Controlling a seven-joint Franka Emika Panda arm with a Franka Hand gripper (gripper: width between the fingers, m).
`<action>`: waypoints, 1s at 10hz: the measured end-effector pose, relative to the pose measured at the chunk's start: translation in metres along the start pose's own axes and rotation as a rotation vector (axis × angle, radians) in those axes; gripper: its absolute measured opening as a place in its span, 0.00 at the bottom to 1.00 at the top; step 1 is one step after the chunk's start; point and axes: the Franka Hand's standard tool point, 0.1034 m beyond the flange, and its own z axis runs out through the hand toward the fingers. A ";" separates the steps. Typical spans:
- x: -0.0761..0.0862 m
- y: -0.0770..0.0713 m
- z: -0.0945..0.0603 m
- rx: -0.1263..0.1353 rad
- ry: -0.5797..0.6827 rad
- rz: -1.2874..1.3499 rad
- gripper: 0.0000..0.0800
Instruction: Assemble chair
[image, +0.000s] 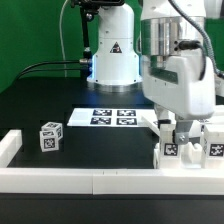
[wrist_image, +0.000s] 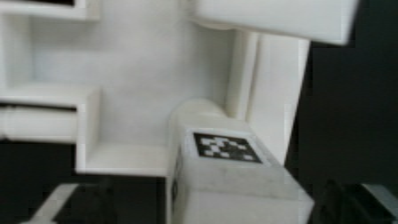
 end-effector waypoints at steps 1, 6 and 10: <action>0.000 0.001 0.000 -0.007 -0.002 -0.179 0.78; -0.001 0.004 0.000 -0.059 -0.012 -0.742 0.81; 0.002 0.006 0.000 -0.078 -0.051 -0.942 0.68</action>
Offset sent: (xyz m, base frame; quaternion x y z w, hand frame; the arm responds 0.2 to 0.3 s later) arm 0.0000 0.0000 0.0000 0.0000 0.0000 -0.1938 0.9810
